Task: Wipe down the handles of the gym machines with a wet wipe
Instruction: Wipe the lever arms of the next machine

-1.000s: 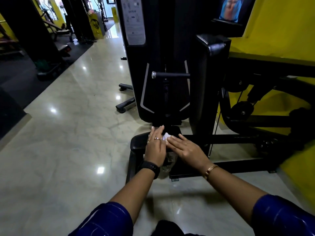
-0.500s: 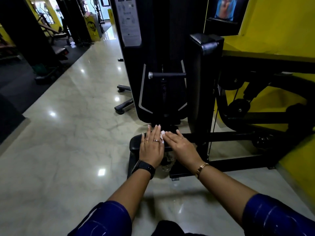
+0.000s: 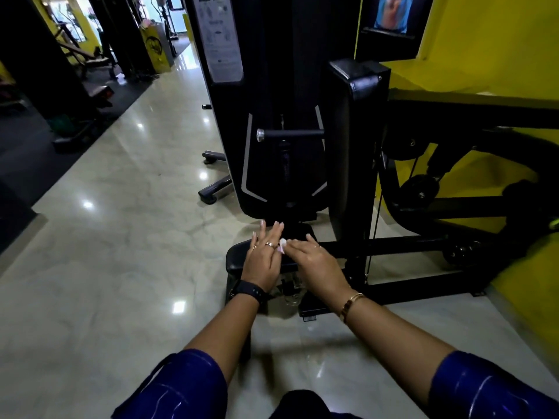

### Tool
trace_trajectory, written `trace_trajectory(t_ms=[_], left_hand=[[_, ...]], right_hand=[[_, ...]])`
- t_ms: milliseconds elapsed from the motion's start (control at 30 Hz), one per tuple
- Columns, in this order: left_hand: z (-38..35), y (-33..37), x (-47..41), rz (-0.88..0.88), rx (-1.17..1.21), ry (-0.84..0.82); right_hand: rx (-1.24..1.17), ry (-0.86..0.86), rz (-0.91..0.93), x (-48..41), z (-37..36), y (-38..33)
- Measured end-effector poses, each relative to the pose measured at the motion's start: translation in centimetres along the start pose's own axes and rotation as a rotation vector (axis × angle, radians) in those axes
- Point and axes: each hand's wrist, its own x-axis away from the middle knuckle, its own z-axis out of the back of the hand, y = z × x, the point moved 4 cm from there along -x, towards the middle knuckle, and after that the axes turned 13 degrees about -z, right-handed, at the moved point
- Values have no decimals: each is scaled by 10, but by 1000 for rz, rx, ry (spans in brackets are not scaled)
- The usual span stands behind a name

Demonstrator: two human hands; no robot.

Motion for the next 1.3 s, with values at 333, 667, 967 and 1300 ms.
trace_trajectory(t_ms=[333,667,967,1300], left_hand=[[7,-7,-5,-95,-34,-58],[6,-3,-17,674,892,218],[12,-32,-32,1023,1173,73],[17,-42,-49,1003,1107,-424]], right_hand=[[-217,168,-261,-15,20,6],[-14,105,-12,29,-33,-26],[-8,-40,-184,-35,-16,-34],[111,116,-334,-17,-33,-58]])
